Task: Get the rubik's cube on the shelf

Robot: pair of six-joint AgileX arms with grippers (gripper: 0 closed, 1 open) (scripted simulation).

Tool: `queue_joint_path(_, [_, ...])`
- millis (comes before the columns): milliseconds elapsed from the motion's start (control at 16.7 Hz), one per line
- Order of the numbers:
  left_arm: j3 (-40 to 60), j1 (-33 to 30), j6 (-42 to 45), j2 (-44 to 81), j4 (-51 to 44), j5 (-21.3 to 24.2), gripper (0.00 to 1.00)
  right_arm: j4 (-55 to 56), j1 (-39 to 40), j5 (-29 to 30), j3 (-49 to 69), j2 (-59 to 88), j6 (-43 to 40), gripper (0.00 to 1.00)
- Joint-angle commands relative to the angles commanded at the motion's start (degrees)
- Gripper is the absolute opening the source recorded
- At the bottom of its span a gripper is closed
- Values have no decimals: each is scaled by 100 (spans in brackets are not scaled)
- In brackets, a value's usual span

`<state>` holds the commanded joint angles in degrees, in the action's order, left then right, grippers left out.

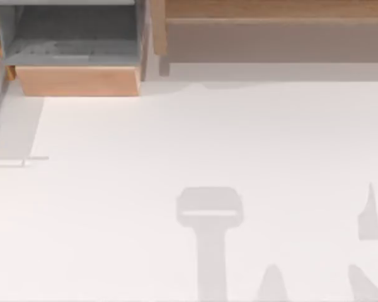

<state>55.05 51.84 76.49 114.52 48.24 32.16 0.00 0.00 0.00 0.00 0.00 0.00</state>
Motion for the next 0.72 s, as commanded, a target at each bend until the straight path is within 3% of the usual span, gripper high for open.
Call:
queue_joint_path(360, [2768, -370, -1557, 321, -3781, -860, 100, 0, 0, 0, 0, 0, 0, 100])
queue_joint_path(720, [5432, -1355, -3218, 1031, -7689, -1697, 100, 0, 0, 0, 0, 0, 0, 100])
